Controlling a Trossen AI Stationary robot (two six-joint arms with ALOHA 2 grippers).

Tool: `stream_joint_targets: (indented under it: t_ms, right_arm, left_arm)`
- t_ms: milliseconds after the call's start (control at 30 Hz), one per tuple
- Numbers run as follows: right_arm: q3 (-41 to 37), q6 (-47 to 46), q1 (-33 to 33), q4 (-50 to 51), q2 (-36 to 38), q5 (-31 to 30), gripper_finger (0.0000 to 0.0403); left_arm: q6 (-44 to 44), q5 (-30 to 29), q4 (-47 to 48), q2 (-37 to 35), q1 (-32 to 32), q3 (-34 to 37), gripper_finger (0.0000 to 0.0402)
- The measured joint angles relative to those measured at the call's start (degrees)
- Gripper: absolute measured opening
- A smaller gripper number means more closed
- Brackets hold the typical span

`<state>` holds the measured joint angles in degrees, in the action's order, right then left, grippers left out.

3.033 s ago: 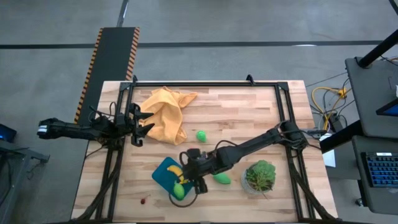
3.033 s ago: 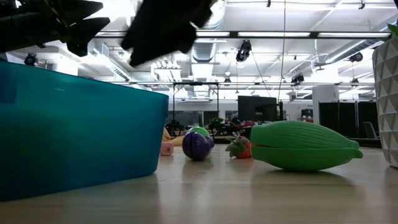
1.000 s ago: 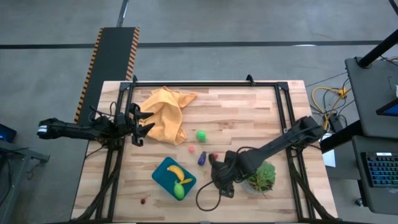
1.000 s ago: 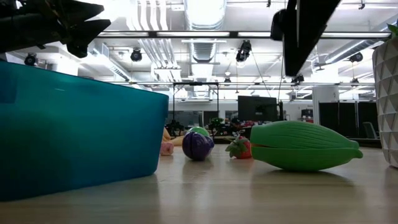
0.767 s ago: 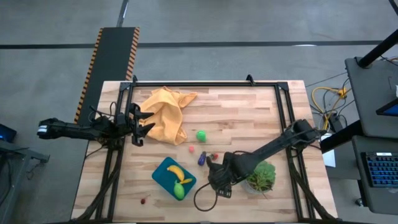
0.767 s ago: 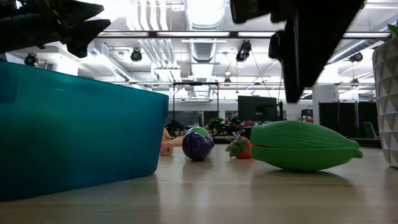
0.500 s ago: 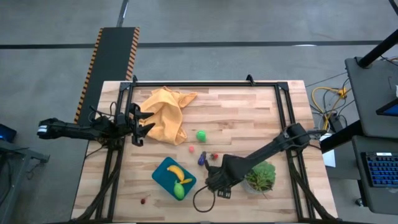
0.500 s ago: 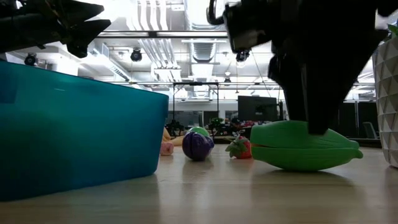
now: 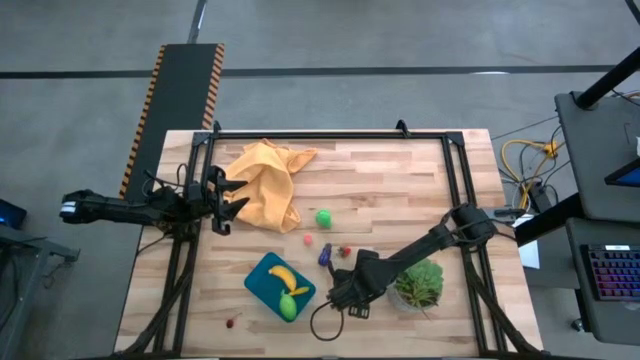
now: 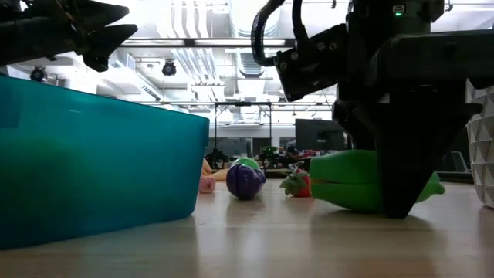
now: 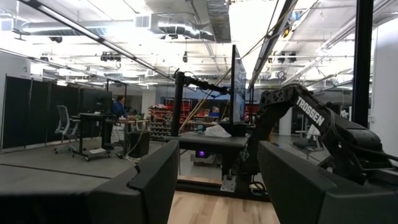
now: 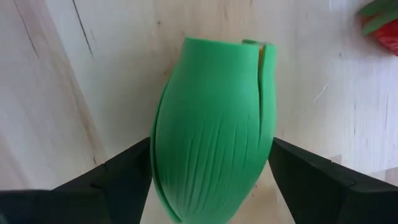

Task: Pick and placing Produce into tupperware
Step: Put the green corn into the blue bin

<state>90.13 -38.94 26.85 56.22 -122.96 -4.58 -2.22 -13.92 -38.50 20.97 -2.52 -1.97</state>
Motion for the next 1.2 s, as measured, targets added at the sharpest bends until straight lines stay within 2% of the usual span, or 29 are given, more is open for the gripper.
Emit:
stream_joint_targets:
  t_ms: [233,633,1033,1200]
  right_arm:
    - [0.0,0.1,0.0,-0.1,0.0,0.0,0.0285]
    - [0.0,1.9,-0.2,0.1,0.0,-0.8,0.0203]
    - [1.0,4.8,-0.3,-0.9,0.0,-3.8,0.0202]
    - [1.1,9.5,-0.2,-4.2,1.6,-8.6,0.0198]
  left_arm:
    - [0.0,0.0,0.0,0.0,0.0,0.0,0.0206]
    - [0.0,0.0,0.0,0.0,0.0,0.0,0.0206]
    - [0.0,0.0,0.0,0.0,0.0,0.0,0.0206]
    - [0.0,0.0,0.0,0.0,0.0,0.0,0.0206]
